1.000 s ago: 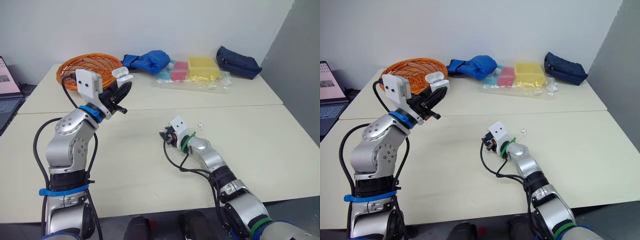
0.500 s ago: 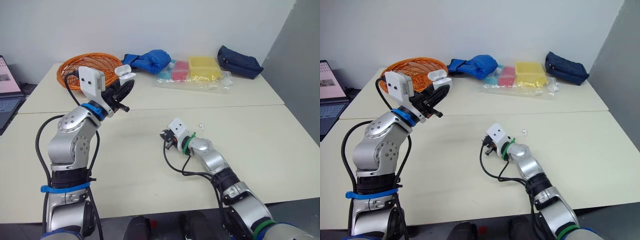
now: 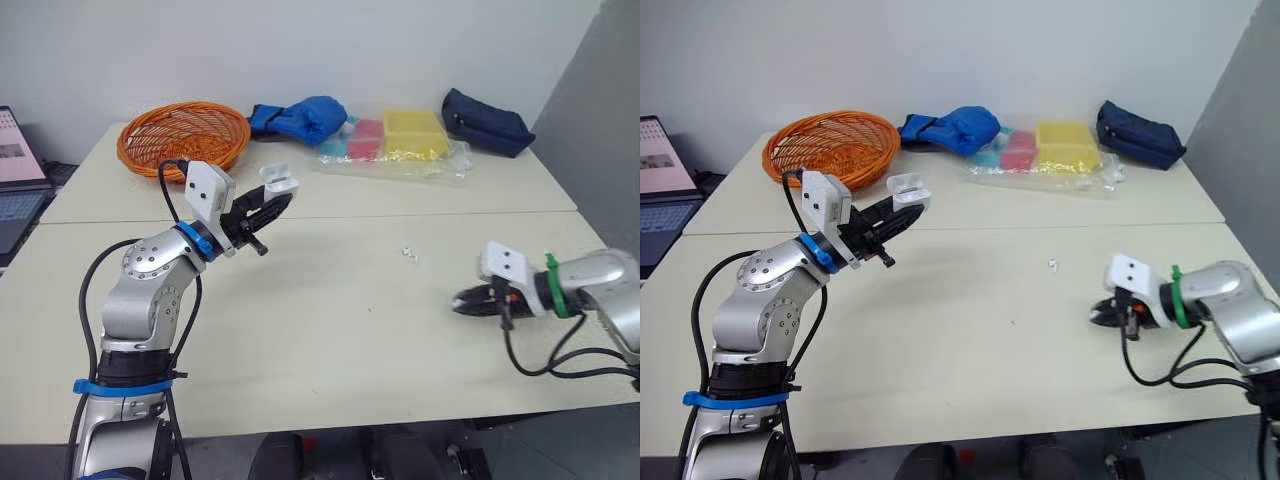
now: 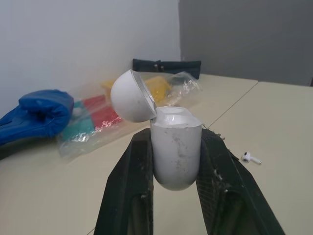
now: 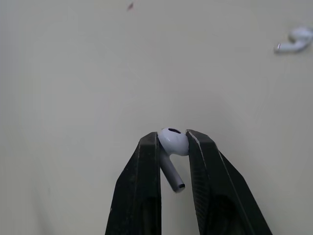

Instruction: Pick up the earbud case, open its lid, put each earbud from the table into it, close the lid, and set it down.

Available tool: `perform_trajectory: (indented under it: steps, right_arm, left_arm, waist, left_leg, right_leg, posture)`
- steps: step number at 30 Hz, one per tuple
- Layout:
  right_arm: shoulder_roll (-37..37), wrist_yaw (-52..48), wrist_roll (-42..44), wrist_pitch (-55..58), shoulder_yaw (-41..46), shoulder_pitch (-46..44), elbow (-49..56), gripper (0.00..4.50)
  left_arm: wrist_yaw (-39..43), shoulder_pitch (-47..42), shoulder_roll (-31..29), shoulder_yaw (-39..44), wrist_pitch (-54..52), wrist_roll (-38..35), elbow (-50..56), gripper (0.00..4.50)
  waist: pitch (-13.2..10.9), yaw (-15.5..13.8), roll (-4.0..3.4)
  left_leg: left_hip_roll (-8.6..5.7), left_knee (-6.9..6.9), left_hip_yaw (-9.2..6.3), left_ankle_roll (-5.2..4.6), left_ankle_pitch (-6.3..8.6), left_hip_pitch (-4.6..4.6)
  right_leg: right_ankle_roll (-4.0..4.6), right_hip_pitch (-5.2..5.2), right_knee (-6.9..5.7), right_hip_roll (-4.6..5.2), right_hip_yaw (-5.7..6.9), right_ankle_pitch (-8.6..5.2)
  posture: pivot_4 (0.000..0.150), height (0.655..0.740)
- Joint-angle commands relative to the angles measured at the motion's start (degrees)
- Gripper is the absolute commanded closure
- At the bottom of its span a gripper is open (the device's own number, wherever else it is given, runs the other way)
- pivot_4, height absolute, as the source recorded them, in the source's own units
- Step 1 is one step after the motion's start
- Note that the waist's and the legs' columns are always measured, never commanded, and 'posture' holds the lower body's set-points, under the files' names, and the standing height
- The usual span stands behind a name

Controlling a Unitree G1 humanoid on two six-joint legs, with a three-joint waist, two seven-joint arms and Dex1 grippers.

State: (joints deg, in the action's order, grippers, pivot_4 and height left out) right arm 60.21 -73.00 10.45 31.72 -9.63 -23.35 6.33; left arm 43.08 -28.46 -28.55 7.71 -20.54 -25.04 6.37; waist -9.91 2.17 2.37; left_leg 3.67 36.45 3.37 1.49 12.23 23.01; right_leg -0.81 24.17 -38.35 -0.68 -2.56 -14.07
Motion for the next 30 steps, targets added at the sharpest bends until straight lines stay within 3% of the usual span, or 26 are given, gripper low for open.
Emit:
perform_trajectory:
  steps: [1,7,11,26,27,30]
  right_arm:
    - [1.34,-1.62,-3.44,-4.12,-1.76,-2.31,-5.56,4.07]
    - [3.53,-4.71,-6.59,-2.92,-4.93,-3.41,-9.20,4.07]
    - [6.51,-7.04,-10.18,-9.43,-6.32,-3.74,-13.43,4.07]
    - [3.80,-7.47,-13.62,-12.65,-6.52,-5.09,-19.18,4.07]
    - [3.69,-7.52,-13.75,-12.80,-6.50,-5.10,-19.43,3.36]
    - [3.31,-7.55,-13.97,-12.88,-6.31,-5.10,-20.06,2.42]
  left_arm:
    - [0.43,-0.57,1.65,-0.70,1.72,-1.62,2.80,3.74]
    - [-0.97,1.38,3.01,-1.24,1.20,-1.64,4.67,3.74]
    - [-1.55,3.23,2.28,-0.36,0.50,-2.19,6.15,3.74]
    - [-3.08,3.58,2.13,-0.17,-0.31,-2.54,7.59,3.74]
    - [-3.12,3.57,2.16,-0.20,-0.30,-2.50,7.58,3.74]
    - [-3.15,3.74,2.16,-0.38,-0.43,-2.56,7.77,3.74]
  waist:
    - [0.00,-0.04,0.00]
    - [-0.03,-0.11,-0.01]
    - [-0.05,-0.34,-0.05]
    - [-0.06,-0.32,-0.04]
    - [-0.06,-0.35,-0.04]
    - [-0.06,-0.34,-0.04]
  left_leg:
    - [0.00,0.00,0.00,0.00,0.00,-0.01]
    - [-0.01,-0.04,0.00,0.00,0.00,0.01]
    - [-0.01,-0.24,0.05,0.00,0.00,0.03]
    - [-0.02,-0.29,0.06,0.01,-0.01,0.00]
    - [-0.02,-0.29,0.06,0.01,-0.01,0.00]
    - [-0.01,-0.29,0.05,0.01,-0.01,0.00]
  right_leg:
    - [0.00,-0.02,0.00,0.00,0.02,0.00]
    - [-0.01,-0.01,0.06,0.00,0.01,0.00]
    - [-0.02,-0.02,0.33,0.02,0.01,0.01]
    - [-0.03,-0.04,0.33,0.01,0.00,0.01]
    - [-0.03,-0.04,0.34,0.01,0.01,0.01]
    - [-0.03,-0.04,0.34,0.01,0.02,0.01]
  posture:
    - [0.150,0.7400]
    - [0.150,0.7400]
    - [0.150,0.7400]
    - [0.150,0.7400]
    - [0.150,0.7400]
    - [0.150,0.7400]
